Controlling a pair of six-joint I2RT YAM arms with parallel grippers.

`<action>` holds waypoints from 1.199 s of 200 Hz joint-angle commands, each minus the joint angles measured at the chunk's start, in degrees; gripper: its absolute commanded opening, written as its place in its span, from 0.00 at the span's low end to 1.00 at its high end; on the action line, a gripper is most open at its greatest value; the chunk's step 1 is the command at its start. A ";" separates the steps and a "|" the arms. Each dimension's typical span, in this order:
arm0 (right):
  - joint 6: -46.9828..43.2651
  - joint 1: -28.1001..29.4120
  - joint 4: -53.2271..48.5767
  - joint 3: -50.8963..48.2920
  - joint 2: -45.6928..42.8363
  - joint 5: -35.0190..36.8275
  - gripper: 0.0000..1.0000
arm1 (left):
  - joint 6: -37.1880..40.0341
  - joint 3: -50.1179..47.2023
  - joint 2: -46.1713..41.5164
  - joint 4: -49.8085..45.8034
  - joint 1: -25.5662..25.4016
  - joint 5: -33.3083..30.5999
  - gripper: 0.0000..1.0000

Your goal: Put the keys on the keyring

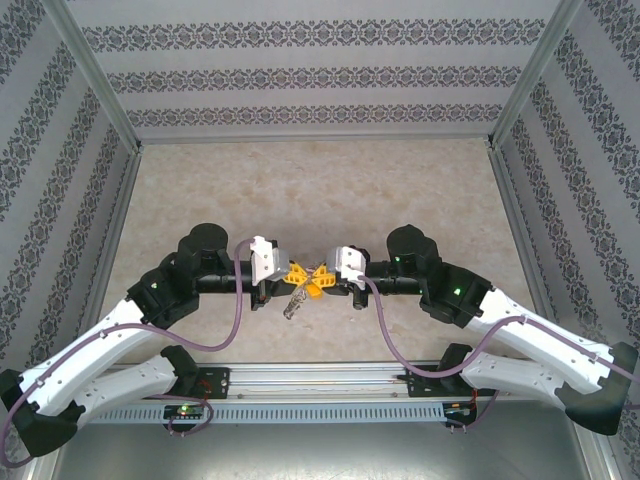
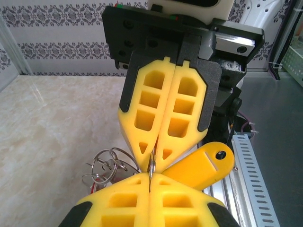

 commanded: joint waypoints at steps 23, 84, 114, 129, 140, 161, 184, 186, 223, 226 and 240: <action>-1.05 -0.43 1.16 0.86 0.06 5.48 0.00 | 4.07 4.27 1.52 -5.85 -1.08 -5.21 0.17; -1.88 -0.08 0.12 2.51 2.33 6.09 0.00 | 8.56 7.81 3.22 -12.89 -3.19 -13.59 0.27; -2.45 0.42 -0.42 3.40 3.14 5.54 0.00 | 9.87 9.20 5.30 -14.77 -4.38 -15.53 0.27; -2.72 0.62 -0.62 3.59 3.40 5.23 0.00 | 10.22 9.66 5.93 -15.20 -4.75 -16.28 0.27; -2.90 0.79 -0.73 3.68 3.75 4.85 0.00 | 10.35 9.81 6.15 -15.13 -4.77 -16.33 0.27; -3.33 1.19 -1.14 3.97 4.20 4.40 0.00 | 10.47 10.00 6.70 -15.18 -4.83 -16.80 0.23; -3.79 1.50 -1.73 4.43 4.83 4.40 0.00 | 10.69 10.43 7.36 -15.39 -4.87 -16.61 0.13; -3.83 1.55 -1.81 4.47 4.85 4.40 0.00 | 10.63 10.50 7.44 -15.33 -4.86 -16.55 0.13; -4.18 1.85 -2.45 4.97 5.59 4.60 0.00 | 10.78 11.08 8.31 -15.61 -4.86 -15.53 0.00; -4.21 1.85 -2.37 5.00 5.50 4.69 0.00 | 10.80 11.18 8.35 -15.72 -4.86 -15.48 0.00; -4.14 1.94 -2.35 4.94 5.37 4.75 0.00 | 10.78 11.07 8.06 -15.56 -4.86 -14.76 0.00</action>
